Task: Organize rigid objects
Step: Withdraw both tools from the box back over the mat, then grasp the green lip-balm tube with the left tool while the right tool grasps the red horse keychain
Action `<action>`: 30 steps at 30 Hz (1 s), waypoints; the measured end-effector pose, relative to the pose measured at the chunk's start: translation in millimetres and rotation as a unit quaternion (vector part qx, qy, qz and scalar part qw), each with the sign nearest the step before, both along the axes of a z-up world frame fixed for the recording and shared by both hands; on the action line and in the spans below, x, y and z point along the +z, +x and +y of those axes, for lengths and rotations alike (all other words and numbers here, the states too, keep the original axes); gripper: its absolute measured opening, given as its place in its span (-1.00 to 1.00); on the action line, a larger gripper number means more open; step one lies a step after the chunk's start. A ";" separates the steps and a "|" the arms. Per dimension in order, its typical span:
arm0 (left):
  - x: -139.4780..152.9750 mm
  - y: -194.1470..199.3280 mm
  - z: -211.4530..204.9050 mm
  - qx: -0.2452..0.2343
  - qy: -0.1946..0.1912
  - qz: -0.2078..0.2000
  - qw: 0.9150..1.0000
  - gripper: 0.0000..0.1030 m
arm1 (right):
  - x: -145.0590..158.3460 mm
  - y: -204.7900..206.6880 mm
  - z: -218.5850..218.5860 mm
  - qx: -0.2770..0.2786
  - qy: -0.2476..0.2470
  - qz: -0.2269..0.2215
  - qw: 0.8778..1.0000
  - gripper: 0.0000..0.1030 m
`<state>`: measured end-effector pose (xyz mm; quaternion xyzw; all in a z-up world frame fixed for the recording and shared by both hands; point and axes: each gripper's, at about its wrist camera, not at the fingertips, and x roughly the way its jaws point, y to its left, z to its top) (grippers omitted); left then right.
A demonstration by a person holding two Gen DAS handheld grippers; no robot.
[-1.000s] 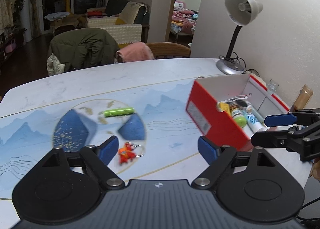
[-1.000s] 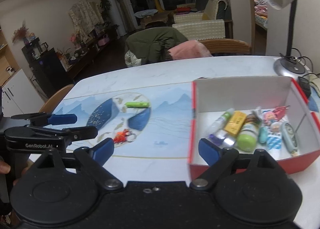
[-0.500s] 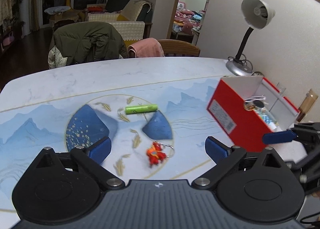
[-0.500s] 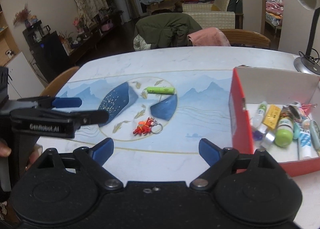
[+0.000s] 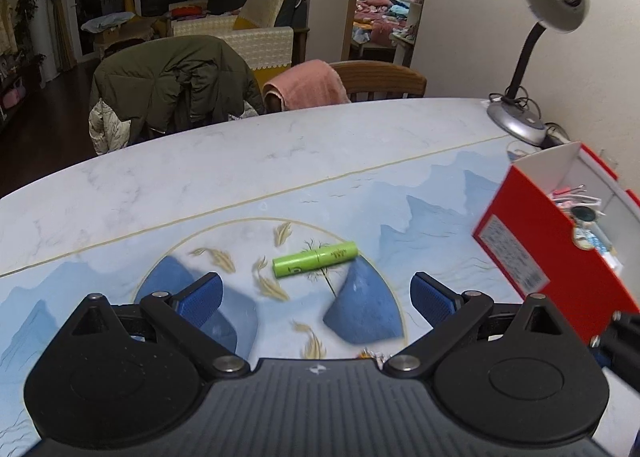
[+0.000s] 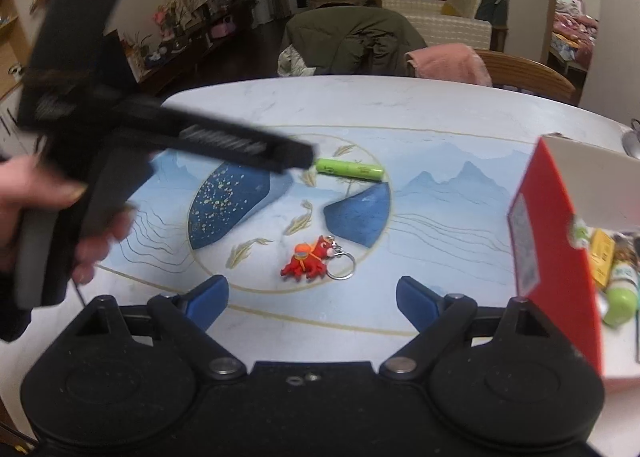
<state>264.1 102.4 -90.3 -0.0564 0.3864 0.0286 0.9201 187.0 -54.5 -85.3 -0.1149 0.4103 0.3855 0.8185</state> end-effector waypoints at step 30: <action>-76.5 95.9 -2.3 0.072 -0.004 0.082 0.994 0.96 | -71.8 27.9 65.6 0.077 -0.056 -0.008 0.995 0.19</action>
